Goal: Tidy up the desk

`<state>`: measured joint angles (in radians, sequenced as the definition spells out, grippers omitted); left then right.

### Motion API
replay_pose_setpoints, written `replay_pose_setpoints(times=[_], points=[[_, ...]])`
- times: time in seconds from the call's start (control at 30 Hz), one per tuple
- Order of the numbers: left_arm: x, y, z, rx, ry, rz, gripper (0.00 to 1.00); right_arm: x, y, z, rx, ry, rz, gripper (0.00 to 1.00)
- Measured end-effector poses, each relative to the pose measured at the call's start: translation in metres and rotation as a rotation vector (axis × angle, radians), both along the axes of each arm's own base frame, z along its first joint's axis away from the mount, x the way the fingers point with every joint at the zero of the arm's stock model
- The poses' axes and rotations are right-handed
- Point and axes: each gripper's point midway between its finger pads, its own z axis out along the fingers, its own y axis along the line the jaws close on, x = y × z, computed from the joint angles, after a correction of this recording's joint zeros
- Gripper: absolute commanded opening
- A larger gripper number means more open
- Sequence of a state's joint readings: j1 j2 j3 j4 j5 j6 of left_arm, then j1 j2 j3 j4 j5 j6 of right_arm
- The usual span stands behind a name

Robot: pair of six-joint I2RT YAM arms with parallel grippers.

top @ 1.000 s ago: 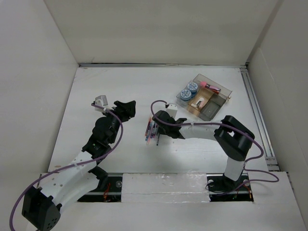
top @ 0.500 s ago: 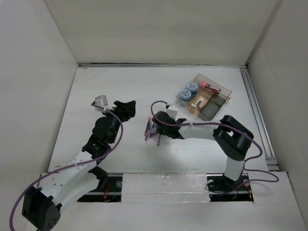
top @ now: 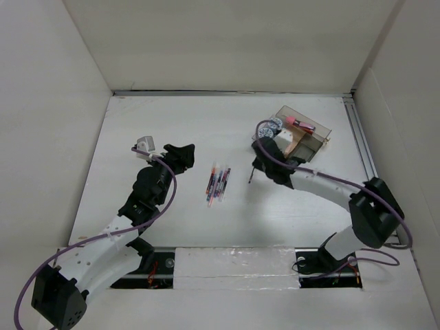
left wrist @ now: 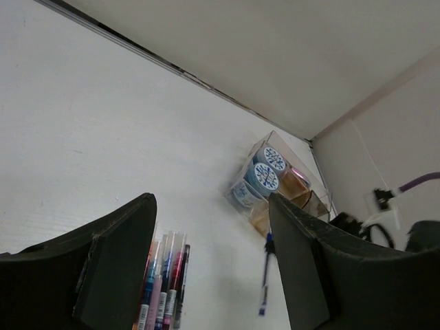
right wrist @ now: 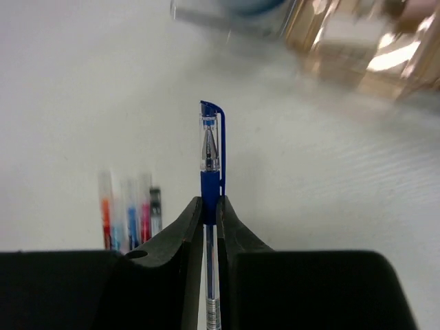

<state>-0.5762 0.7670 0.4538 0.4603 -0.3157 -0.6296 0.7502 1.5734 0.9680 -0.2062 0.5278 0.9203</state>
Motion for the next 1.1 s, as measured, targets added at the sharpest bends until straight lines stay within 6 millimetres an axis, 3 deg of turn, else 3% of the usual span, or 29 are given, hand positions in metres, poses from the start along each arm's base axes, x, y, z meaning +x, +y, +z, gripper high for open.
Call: replay_pose_setpoints(times=[0.1,0.2,0.3,0.43,0.73,0.83,0.93,0.97,1.03,1.1], points=[[-0.001,0.000,0.001,-0.001,-0.002,-0.002,0.62,0.029,-0.044,0.041,0.057,-0.100,-0.129,0.09],[-0.001,0.000,0.002,-0.003,-0.005,-0.004,0.62,0.058,-0.104,0.071,0.099,-0.196,-0.302,0.10],[-0.001,-0.001,0.001,-0.003,-0.004,-0.006,0.62,0.073,-0.157,0.072,0.106,-0.219,-0.446,0.11],[-0.002,0.000,0.003,-0.005,-0.008,-0.008,0.62,0.077,-0.199,0.058,0.100,-0.199,-0.558,0.11],[-0.002,0.000,0.004,-0.007,-0.012,-0.007,0.62,0.077,-0.222,0.037,0.148,-0.138,-0.600,0.15],[-0.002,0.000,0.004,-0.007,-0.012,-0.007,0.62,0.075,-0.231,0.030,0.167,-0.116,-0.615,0.24],[-0.002,0.000,0.004,-0.007,-0.012,-0.007,0.62,0.072,-0.237,0.026,0.175,-0.100,-0.623,0.41],[-0.002,0.000,0.004,-0.007,-0.012,-0.007,0.62,0.072,-0.237,0.026,0.177,-0.096,-0.623,0.53],[-0.002,0.000,0.004,-0.008,-0.012,-0.007,0.62,0.071,-0.235,0.024,0.179,-0.087,-0.612,0.58],[-0.002,0.000,0.004,-0.007,-0.011,-0.006,0.62,0.071,-0.233,0.024,0.181,-0.082,-0.601,0.56]])
